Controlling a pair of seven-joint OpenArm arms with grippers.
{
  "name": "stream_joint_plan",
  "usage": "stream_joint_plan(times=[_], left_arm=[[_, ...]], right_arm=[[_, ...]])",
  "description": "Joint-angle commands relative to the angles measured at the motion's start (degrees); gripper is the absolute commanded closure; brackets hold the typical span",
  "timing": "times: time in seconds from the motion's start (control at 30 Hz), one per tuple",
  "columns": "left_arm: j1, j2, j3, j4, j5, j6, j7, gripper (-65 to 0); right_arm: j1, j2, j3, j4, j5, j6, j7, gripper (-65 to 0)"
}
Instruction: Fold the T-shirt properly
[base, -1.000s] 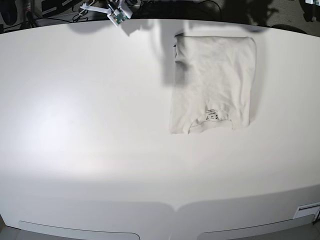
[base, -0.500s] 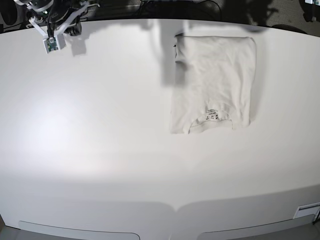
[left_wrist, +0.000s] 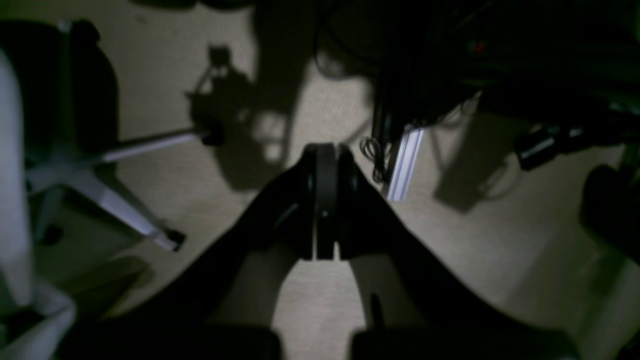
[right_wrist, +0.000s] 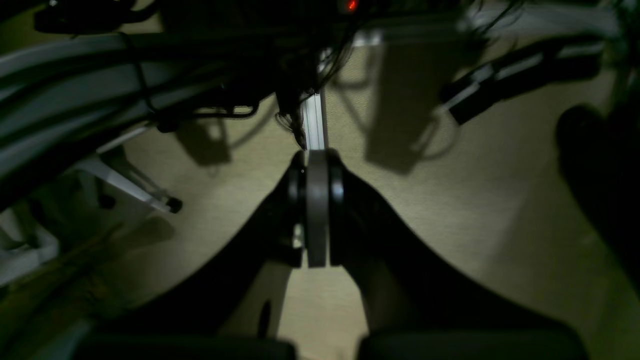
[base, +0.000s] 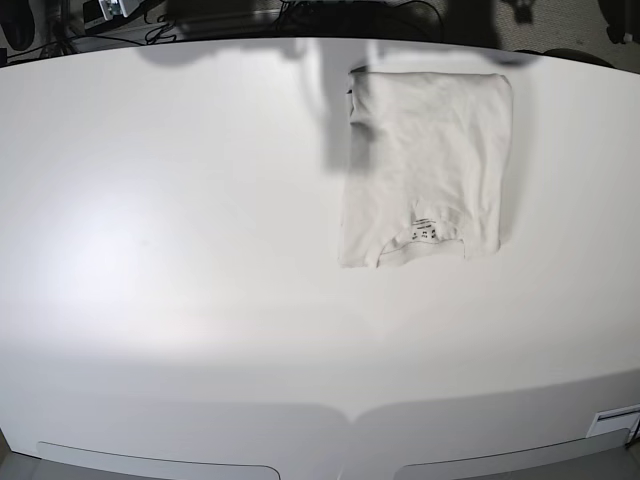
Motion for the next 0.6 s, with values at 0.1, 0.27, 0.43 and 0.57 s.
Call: stream_joint_plan(times=[0.1,0.27,0.43,0.57], left_arm=[[-3.7,-0.4,-0.4,-6.8,3.1,-1.3,-3.0,0.0],[-9.8,-0.4,-0.4,-17.4,8.6,-1.3,-6.8,0.0],[-15.1,-0.4,-0.4,-28.2,15.4,-1.3,-14.8,0.0],[-19.8,-0.4,-0.4,-35.8,19.0,-1.3,-17.8,0.0]], right_arm=[[-0.6,1.0,-2.5,-7.3,-7.7,0.3,6.8,0.0],[3.0,6.8,-9.2,-19.9,-11.8,-0.2,10.8,0.0],[9.9,12.8,-15.5,-33.5,-11.9,-4.0,14.4,0.0],[15.7,16.0,-19.5,-44.2,-16.5,-6.8,18.7,0.0]])
